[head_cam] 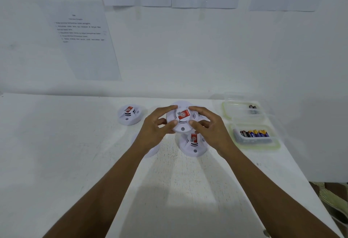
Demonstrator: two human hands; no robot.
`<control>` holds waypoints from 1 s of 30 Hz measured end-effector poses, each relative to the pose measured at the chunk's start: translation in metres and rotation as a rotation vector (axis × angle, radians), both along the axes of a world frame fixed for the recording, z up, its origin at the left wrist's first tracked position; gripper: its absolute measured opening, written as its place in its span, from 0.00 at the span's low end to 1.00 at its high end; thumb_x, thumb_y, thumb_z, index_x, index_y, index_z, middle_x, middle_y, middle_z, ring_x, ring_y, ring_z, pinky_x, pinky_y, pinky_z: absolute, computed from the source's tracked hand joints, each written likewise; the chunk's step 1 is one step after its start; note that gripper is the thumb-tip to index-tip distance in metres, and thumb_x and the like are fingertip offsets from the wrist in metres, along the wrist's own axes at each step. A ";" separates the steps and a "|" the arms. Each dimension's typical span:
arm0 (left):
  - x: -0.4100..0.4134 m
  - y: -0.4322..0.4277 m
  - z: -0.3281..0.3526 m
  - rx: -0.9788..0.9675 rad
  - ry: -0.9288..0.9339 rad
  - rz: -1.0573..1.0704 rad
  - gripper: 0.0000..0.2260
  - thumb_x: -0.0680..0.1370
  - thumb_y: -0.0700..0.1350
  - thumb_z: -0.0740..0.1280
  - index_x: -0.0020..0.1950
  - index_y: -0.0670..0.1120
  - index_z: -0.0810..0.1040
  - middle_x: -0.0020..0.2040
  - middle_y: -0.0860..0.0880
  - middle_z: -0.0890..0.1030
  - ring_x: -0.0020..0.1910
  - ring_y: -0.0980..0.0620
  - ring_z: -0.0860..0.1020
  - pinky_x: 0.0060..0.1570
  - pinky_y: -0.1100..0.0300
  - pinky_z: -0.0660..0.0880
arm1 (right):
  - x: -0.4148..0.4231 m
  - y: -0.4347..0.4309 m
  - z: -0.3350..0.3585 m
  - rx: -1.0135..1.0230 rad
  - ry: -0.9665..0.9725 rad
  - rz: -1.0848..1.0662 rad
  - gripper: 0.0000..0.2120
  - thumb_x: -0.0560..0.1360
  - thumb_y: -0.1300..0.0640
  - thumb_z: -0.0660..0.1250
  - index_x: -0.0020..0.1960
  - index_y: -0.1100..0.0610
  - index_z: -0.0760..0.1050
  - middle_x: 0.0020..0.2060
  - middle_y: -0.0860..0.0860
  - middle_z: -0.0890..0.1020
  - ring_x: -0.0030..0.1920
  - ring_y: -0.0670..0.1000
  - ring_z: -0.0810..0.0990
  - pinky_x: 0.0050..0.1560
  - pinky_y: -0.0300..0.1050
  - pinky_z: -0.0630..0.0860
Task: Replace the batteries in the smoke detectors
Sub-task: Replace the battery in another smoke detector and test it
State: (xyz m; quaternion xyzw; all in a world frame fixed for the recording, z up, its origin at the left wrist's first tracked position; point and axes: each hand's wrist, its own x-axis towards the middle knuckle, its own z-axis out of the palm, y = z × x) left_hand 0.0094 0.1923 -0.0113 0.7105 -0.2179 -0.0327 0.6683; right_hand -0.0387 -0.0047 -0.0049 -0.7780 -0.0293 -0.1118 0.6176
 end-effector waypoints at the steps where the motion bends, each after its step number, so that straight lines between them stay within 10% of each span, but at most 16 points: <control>1: 0.001 0.000 0.000 0.002 -0.001 0.000 0.19 0.76 0.42 0.71 0.66 0.50 0.75 0.65 0.49 0.77 0.56 0.48 0.81 0.44 0.56 0.82 | 0.000 0.000 -0.001 -0.002 0.002 0.000 0.17 0.76 0.59 0.71 0.64 0.49 0.77 0.61 0.48 0.80 0.54 0.51 0.84 0.52 0.50 0.83; 30: 0.040 0.001 -0.003 0.111 -0.003 0.011 0.22 0.74 0.47 0.72 0.67 0.54 0.74 0.66 0.49 0.76 0.56 0.46 0.81 0.46 0.48 0.83 | 0.042 -0.003 -0.004 -0.119 0.023 -0.046 0.18 0.75 0.54 0.73 0.63 0.45 0.77 0.58 0.45 0.82 0.55 0.47 0.82 0.55 0.49 0.82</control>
